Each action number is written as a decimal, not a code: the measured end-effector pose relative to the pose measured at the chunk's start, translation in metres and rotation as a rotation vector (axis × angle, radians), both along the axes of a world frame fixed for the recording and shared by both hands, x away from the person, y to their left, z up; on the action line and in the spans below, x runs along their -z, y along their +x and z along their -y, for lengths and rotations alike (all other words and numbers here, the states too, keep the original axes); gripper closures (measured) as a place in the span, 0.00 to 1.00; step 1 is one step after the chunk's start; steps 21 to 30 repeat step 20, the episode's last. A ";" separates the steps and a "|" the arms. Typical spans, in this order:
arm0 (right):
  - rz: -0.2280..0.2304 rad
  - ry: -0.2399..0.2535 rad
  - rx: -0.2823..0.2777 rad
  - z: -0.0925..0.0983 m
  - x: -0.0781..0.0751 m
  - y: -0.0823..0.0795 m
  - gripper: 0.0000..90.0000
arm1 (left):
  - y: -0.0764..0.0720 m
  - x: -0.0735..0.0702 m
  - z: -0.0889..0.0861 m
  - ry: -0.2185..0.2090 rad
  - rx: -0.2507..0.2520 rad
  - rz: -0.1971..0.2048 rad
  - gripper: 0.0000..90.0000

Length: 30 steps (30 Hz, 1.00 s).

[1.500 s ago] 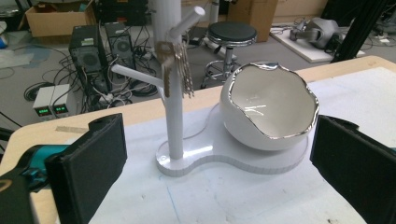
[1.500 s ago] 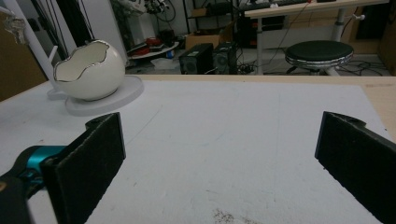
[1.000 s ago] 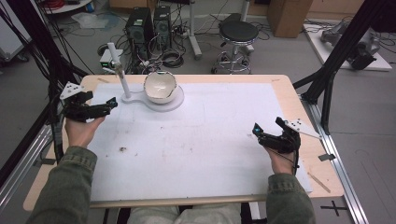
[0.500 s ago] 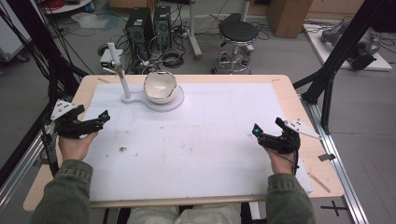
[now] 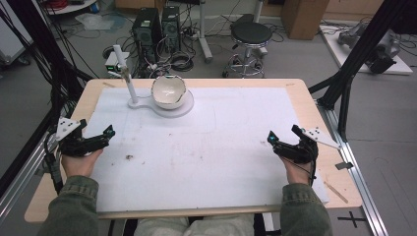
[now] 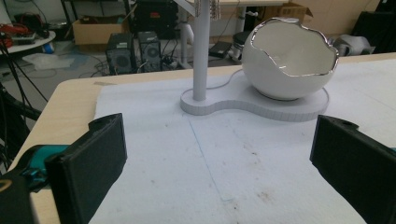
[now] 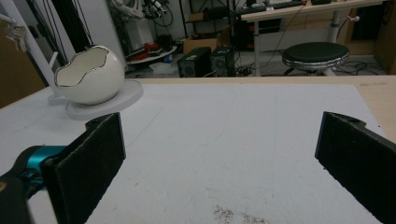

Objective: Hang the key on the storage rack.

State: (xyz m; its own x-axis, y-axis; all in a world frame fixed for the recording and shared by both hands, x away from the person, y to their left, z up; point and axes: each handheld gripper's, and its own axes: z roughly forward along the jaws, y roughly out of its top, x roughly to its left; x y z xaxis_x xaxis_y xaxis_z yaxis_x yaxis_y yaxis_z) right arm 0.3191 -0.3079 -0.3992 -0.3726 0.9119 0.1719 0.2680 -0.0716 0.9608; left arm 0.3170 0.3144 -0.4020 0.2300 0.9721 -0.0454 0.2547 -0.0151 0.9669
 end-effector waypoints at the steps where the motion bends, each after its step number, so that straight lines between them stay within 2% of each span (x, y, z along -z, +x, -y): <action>1: 0.004 -0.003 0.000 0.000 0.000 0.000 0.01 | -0.001 0.001 0.000 0.002 0.003 -0.005 0.05; 3: 0.001 0.000 0.000 0.000 0.000 0.000 0.01 | -0.004 0.004 0.001 -0.002 0.002 0.013 0.05; 10: 0.004 -0.004 -0.002 0.000 0.001 0.000 0.01 | -0.017 0.011 -0.002 -0.029 -0.001 0.020 0.05; 16: 0.001 -0.001 0.001 -0.001 0.001 -0.001 0.01 | -0.028 0.015 -0.003 -0.019 0.039 0.021 0.05; 19: -0.001 0.000 0.001 -0.001 0.001 -0.001 0.01 | -0.029 0.014 -0.003 -0.032 0.044 0.040 0.05; 30: 0.000 -0.001 0.002 -0.001 0.001 -0.001 0.01 | -0.029 0.014 -0.003 -0.035 0.046 0.038 0.05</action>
